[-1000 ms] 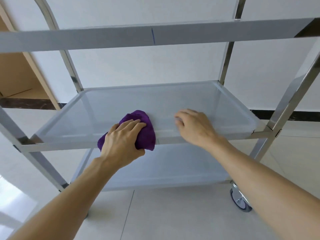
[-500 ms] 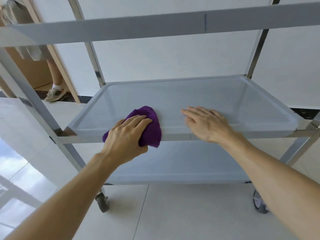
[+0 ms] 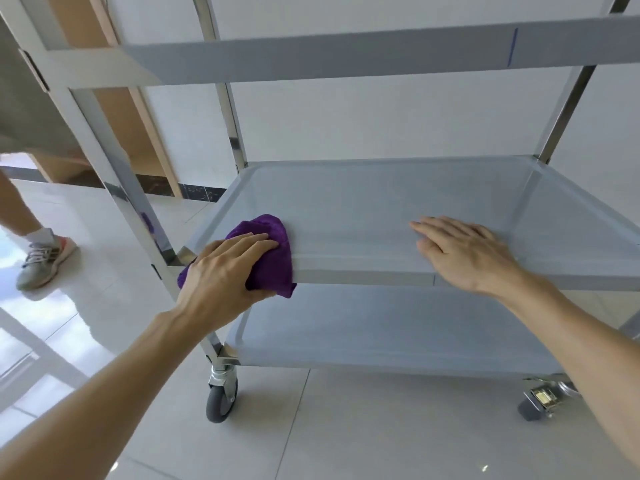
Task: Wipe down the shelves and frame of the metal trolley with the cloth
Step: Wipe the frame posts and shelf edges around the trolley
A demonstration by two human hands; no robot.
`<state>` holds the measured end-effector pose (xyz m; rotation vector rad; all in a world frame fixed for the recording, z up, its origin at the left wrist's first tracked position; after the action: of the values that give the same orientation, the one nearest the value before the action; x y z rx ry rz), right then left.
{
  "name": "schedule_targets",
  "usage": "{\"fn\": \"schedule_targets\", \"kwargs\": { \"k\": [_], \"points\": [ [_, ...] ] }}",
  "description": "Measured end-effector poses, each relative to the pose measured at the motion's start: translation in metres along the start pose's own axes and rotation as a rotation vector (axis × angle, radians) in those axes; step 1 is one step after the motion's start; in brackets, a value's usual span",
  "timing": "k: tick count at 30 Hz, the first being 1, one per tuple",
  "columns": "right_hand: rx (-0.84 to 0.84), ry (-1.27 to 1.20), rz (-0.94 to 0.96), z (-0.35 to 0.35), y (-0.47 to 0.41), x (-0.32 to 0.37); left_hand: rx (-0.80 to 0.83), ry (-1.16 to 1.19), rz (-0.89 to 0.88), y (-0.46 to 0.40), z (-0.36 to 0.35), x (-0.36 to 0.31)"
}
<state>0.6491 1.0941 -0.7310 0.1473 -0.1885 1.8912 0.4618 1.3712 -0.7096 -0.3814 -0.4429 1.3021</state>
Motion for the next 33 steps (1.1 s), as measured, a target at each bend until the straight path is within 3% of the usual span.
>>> {"fn": "schedule_targets", "kwargs": {
  "k": [6, 12, 18, 21, 25, 28, 33],
  "points": [
    [0.037, -0.002, 0.008, 0.004, 0.003, -0.002, -0.059, 0.004, -0.057, 0.011, 0.008, -0.010],
    [0.056, -0.004, 0.024, 0.007, 0.009, 0.003, 0.023, -0.016, 0.066, 0.029, 0.021, 0.022],
    [0.076, 0.103, -0.109, 0.012, 0.003, 0.016, -0.223, 0.139, 0.087, 0.071, 0.034, -0.009],
    [0.027, 0.050, -0.081, 0.007, 0.004, 0.032, -0.256, 0.245, 0.064, 0.096, 0.020, -0.037],
    [0.054, 0.021, -0.060, 0.000, 0.004, 0.032, -0.127, 0.393, 0.088, 0.117, -0.023, -0.047],
    [0.059, 0.025, -0.048, 0.000, 0.003, 0.031, -0.024, 0.534, 0.276, 0.125, -0.060, -0.027],
    [-0.039, 0.007, -0.011, 0.005, 0.003, 0.035, 0.049, 0.566, 0.492, 0.128, -0.101, 0.014]
  ]
}}
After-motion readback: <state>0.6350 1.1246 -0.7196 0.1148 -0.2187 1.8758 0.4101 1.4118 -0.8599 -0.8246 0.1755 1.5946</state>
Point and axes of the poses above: each hand's wrist, its own y-axis away from the middle knuckle, its own z-axis out of the back of the hand, x = y × z, the point moved 9 cm from there along -y, towards the middle knuckle, and after that the axes turned 13 degrees about -z, right-handed, at the moved point
